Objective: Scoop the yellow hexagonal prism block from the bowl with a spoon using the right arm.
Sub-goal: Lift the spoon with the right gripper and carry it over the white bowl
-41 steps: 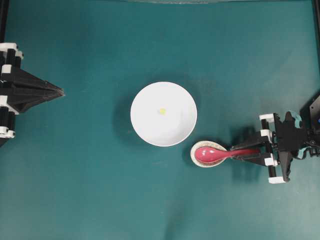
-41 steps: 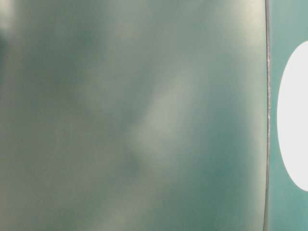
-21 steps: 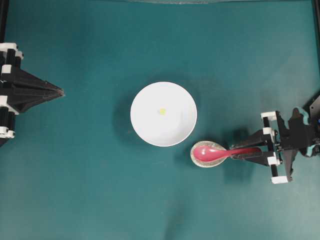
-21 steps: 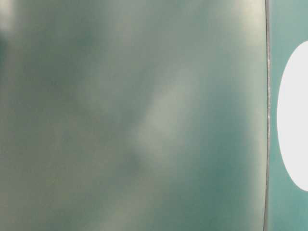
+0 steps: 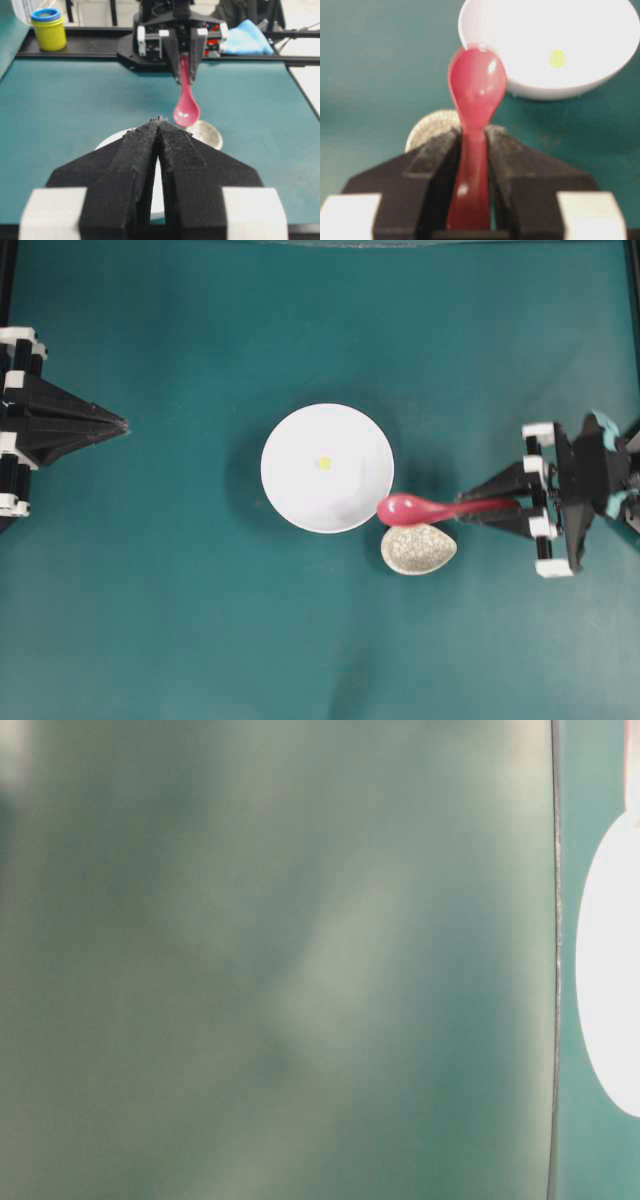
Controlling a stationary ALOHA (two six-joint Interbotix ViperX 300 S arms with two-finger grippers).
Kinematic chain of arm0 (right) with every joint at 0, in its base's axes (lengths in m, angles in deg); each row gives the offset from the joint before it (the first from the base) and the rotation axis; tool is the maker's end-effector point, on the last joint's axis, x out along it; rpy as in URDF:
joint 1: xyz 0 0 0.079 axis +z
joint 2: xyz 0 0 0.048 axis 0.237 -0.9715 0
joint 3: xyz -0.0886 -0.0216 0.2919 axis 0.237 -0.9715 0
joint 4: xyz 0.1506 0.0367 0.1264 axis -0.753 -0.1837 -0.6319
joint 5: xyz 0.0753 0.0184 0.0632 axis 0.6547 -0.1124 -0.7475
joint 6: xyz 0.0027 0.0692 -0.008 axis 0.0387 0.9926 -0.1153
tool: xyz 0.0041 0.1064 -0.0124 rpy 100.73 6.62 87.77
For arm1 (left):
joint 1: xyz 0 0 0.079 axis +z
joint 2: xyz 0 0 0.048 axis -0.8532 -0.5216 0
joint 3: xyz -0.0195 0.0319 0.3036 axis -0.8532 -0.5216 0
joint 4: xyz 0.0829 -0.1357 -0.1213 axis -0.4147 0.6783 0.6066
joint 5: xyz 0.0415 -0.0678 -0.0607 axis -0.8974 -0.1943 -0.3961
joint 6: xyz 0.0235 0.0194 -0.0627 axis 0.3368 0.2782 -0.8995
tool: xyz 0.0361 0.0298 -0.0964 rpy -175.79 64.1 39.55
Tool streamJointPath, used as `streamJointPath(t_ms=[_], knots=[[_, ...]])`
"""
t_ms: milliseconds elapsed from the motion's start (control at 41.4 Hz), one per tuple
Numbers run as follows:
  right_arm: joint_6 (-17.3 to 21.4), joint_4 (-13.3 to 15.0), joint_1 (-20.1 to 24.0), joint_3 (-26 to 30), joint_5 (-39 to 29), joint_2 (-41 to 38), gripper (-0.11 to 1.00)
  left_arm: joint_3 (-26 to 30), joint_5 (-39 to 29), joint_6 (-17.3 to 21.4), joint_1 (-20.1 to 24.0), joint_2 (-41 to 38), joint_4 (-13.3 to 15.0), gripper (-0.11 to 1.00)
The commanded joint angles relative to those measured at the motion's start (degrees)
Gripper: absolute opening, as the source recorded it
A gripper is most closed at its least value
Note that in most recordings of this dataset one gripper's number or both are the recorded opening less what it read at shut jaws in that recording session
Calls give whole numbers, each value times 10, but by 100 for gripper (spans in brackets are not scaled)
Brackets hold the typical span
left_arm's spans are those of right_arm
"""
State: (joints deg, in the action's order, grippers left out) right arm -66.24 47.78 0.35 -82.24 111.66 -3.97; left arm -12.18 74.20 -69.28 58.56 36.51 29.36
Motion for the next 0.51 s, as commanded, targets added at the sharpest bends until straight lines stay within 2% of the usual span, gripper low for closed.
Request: streamJointPath(t_ms=[0, 218, 484], knots=[[-25, 2, -42, 45, -103, 45, 25, 15, 4, 2, -1, -5, -2, 0], [-57, 4, -135, 131, -309, 75, 25, 15, 3, 2, -1, -5, -2, 0], [-56, 29, -208, 230, -467, 45, 25, 15, 3, 2, -1, -5, -2, 0]])
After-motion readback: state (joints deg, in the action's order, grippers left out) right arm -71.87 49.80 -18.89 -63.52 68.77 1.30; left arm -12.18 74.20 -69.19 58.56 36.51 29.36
